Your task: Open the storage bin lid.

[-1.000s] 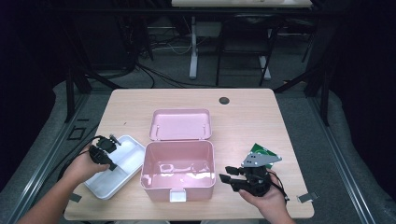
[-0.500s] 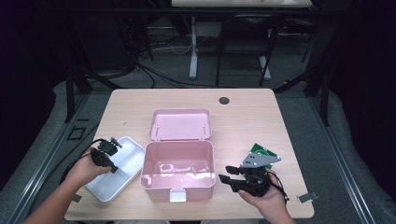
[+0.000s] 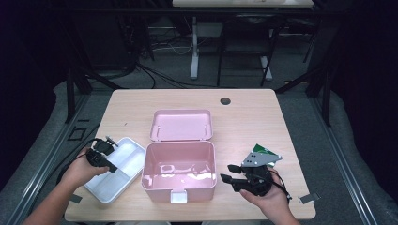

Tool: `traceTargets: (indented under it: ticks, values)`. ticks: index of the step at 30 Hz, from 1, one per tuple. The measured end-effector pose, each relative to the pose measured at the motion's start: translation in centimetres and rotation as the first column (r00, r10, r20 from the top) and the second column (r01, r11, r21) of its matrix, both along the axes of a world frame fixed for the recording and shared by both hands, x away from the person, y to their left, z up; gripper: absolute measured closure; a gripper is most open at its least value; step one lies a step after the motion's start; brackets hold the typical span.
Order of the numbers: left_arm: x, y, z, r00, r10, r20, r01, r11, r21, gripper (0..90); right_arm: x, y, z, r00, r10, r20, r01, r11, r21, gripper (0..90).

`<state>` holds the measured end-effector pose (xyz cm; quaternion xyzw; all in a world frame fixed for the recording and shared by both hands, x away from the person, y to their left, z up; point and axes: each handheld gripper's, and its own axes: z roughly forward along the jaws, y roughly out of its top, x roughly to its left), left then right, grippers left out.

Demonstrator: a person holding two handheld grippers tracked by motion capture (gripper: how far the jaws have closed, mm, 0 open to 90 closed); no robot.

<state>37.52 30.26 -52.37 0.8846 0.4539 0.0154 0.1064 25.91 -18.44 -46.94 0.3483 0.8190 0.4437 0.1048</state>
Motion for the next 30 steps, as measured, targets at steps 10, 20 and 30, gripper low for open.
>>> traceTargets:
  ticks: [10, 20, 30]
  values:
    - [-0.1, -0.3, 0.1, 0.9998, 0.005, 0.020, -0.005, 0.9999, -0.012, 55.9, 0.4, 0.4, 0.3, 0.9999, 0.013, -0.002, -0.013, 0.998, -0.062, 50.2]
    - [-1.0, -0.3, 1.7, 0.9966, 0.004, 0.083, -0.002, 0.9998, -0.020, 48.6, 0.8, 0.8, 1.2, 0.9998, 0.018, 0.000, -0.017, 0.995, -0.100, 49.7]
    - [-2.0, 0.0, 2.3, 0.9957, -0.004, 0.092, 0.012, 0.9965, -0.082, 47.9, 2.0, 0.8, 2.0, 0.9992, 0.014, -0.038, -0.021, 0.983, -0.184, 45.1]
